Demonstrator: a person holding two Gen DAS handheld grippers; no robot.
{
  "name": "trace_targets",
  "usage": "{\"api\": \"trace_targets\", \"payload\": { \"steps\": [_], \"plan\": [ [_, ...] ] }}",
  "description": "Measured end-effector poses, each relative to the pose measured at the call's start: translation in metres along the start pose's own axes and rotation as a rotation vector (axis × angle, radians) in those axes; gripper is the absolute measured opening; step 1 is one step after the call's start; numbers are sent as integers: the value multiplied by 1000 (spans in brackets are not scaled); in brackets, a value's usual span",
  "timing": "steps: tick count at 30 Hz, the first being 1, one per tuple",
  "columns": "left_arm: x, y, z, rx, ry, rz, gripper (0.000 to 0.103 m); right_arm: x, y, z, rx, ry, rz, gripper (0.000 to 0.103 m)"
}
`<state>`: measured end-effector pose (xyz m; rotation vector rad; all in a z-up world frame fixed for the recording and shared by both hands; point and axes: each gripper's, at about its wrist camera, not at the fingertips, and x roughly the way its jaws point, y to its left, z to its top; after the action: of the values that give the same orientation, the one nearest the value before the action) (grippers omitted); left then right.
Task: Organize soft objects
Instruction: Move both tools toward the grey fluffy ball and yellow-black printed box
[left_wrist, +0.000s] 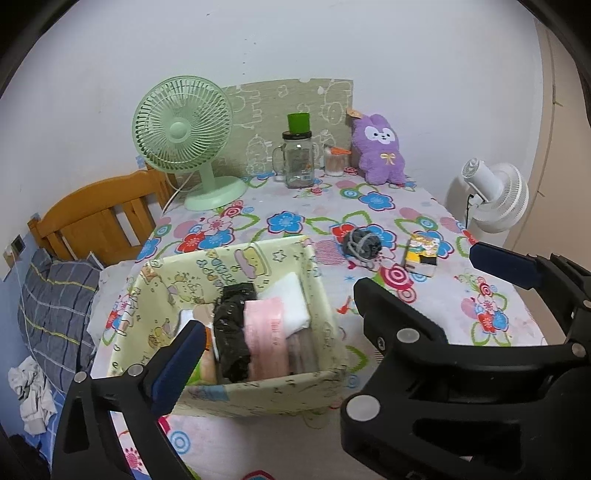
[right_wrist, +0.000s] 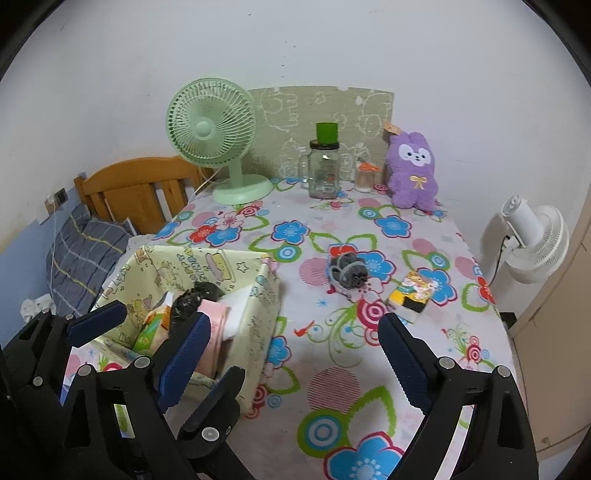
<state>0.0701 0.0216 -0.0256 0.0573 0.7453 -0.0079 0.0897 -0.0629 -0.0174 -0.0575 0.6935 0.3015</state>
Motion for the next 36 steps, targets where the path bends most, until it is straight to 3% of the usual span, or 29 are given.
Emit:
{"api": "trace_targets", "payload": {
  "steps": [23, 26, 36],
  "plan": [
    [-16, -67, 6, 12, -34, -39, 103, -41, -64, -14, 43, -56, -61, 96],
    [-15, -74, 9, 2, -52, -13, 103, -43, -74, -14, 56, -61, -60, 96],
    [8, -95, 24, 26, -34, -25, 103, -31, -106, -9, 81, -52, -58, 96]
  ]
}}
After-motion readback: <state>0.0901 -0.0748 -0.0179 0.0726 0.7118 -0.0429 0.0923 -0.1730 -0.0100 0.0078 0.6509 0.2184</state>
